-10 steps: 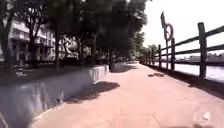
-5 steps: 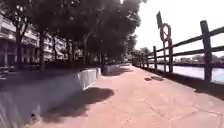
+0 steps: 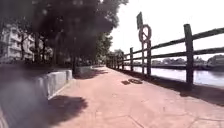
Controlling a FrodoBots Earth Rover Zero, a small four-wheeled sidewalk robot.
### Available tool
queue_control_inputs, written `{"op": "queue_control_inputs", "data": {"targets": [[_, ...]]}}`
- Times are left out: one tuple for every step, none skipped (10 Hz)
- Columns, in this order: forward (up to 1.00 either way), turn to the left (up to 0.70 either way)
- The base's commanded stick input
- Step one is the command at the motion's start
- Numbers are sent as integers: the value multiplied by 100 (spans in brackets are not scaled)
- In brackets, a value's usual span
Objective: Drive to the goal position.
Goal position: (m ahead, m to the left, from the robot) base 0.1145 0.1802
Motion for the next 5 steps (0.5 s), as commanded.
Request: {"op": "queue_control_inputs", "data": {"targets": [[0,0],[0,0],[0,0],[0,0],[0,0]]}}
